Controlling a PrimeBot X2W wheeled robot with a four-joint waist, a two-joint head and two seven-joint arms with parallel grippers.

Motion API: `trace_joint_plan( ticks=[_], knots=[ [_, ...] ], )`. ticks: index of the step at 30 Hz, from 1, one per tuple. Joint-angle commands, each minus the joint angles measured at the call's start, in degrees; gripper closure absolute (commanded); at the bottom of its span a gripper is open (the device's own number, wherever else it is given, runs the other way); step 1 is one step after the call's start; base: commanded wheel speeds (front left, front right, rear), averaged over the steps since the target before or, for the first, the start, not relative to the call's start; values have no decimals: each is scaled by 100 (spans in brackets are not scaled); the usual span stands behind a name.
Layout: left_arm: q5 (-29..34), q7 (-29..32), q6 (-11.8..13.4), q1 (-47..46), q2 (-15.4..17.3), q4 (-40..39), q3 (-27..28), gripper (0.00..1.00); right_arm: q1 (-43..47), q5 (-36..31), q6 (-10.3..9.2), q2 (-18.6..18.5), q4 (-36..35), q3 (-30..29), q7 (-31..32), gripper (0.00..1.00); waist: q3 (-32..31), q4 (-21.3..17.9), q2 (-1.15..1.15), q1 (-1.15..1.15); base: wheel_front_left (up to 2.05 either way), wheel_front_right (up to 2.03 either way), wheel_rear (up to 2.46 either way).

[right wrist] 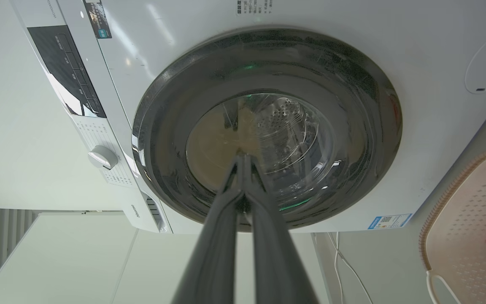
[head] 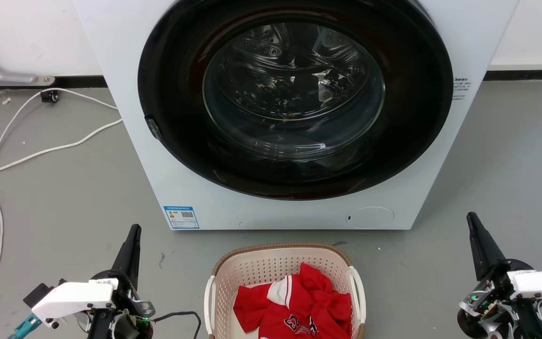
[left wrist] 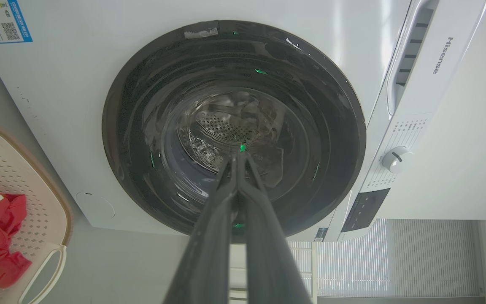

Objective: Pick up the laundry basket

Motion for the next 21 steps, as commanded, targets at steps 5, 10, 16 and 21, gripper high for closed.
trace_joint_plan(
  ticks=[5, 10, 16, 21],
  knots=[
    [35, 9, -23, -56, -11, 9, 21, 100, -64, -37, 0, 22, 6, -13, 9, 100, 0, 0, 0, 0, 0, 0, 0],
    [39, 8, -23, -56, -10, 9, 24, 100, -64, -32, 0, 25, 6, -17, 14, 100, 0, 0, 0, 0, 0, 0, 0],
    [42, 13, -23, -56, -12, 8, 28, 100, -64, -38, 0, 29, 6, -23, 22, 100, 0, 0, 0, 0, 0, 0, 0],
    [34, 16, -23, -56, -13, 8, 30, 100, -65, -38, 0, 32, 7, -27, 25, 100, 0, 0, 0, 0, 0, 0, 0]
  ],
)
